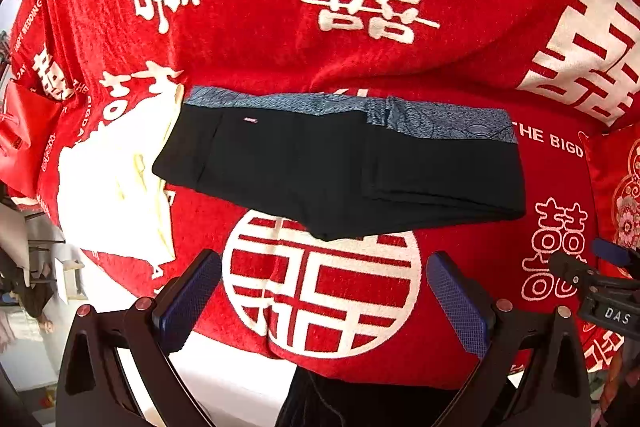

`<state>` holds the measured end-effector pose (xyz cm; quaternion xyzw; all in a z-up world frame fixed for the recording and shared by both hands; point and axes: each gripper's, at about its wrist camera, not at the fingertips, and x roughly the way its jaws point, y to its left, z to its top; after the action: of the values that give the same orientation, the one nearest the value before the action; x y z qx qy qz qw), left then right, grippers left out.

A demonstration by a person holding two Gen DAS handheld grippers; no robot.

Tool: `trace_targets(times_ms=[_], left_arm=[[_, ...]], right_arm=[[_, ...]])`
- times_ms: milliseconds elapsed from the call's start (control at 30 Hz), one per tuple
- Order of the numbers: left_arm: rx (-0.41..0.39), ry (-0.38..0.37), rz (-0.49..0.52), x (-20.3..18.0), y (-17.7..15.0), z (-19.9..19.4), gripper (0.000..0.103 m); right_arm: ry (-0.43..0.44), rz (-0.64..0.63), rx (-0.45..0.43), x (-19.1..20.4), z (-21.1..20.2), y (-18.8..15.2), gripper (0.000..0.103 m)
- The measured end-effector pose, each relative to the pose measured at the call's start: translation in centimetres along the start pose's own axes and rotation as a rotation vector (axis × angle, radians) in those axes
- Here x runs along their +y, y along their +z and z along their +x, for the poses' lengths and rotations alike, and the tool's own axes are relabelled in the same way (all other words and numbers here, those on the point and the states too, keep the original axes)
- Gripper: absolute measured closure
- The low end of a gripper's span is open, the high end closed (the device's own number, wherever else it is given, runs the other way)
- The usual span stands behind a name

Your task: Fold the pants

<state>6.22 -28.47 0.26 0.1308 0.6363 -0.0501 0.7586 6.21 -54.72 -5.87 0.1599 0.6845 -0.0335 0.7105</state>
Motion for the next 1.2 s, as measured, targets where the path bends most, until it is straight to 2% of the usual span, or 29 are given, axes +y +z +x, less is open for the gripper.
trace_targets(times_ms=[267,400,567,800,1000,1133,1200], left_arm=[[0.018,-0.039,0.01,4.3,0.2,1.8,0.0],[0.026,-0.077,0.034,8.1,0.7,3.6,0.0],[0.021,-0.114,0.043,12.8,1.3,5.6,0.0],[0.086,-0.173,-0.049,18.6,0.9,10.5,0.0],[0.107,-0.167,-0.107,19.9,0.3,14.7,0.0],[0.134,-0.212,-0.15,20.2,0.4,17.4,0.0],[0.111,-0.221,-0.186,20.7,0.8,18.3,0.0]], right_arm=[[-0.053,0.038,-0.005,2.7,0.7,-0.1,0.012],[-0.087,0.069,-0.006,6.0,1.5,-0.1,0.012],[-0.082,0.111,-0.01,10.5,2.2,-0.2,0.012],[-0.045,0.152,0.034,15.1,4.6,-0.9,0.012],[-0.042,0.1,0.101,17.1,7.7,-2.0,0.012],[-0.065,0.062,0.156,17.3,10.9,-2.0,0.012],[-0.079,0.038,0.148,17.2,11.7,-1.5,0.012]])
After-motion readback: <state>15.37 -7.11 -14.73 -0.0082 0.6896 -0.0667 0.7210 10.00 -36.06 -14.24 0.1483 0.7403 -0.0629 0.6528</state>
